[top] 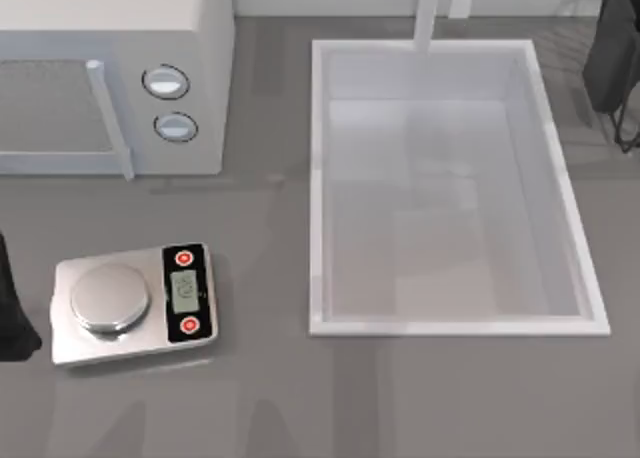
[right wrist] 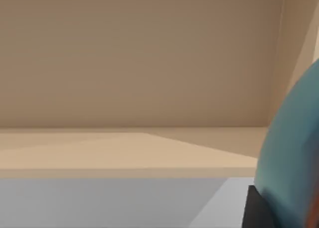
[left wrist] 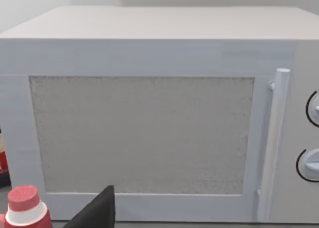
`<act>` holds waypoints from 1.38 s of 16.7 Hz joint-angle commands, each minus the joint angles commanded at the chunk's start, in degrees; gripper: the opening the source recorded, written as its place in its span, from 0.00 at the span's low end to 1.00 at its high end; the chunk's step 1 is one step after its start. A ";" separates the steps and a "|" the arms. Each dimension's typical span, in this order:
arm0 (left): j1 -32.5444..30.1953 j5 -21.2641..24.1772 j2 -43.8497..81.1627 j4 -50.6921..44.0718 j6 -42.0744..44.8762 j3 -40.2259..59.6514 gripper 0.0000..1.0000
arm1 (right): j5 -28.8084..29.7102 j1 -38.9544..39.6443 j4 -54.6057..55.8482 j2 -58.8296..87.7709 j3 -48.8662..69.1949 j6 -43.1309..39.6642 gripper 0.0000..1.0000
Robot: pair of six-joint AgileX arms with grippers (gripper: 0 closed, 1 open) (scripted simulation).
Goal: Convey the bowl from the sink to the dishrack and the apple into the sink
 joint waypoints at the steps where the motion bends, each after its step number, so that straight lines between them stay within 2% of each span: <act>1: 0.00 0.00 0.00 0.00 0.00 0.00 1.00 | 0.27 0.23 1.25 1.28 -0.80 0.00 0.00; 4: 0.00 0.00 0.00 0.00 0.00 0.00 1.00 | 1.43 1.31 8.47 6.86 -4.23 -0.01 0.00; 10: 0.00 0.00 0.00 0.00 0.00 0.00 1.00 | 3.77 3.57 33.79 17.97 -11.69 -0.06 0.00; 13: 0.00 0.00 0.00 0.00 0.00 0.00 1.00 | 5.24 4.93 43.08 23.43 -16.26 -0.09 0.00; 20: 0.00 0.00 0.00 0.00 0.00 0.00 1.00 | 6.43 6.05 46.94 26.90 -19.44 -0.12 0.00; 23: 0.00 0.00 0.00 0.00 0.00 0.00 1.00 | 6.43 6.05 46.94 26.90 -19.44 -0.12 0.23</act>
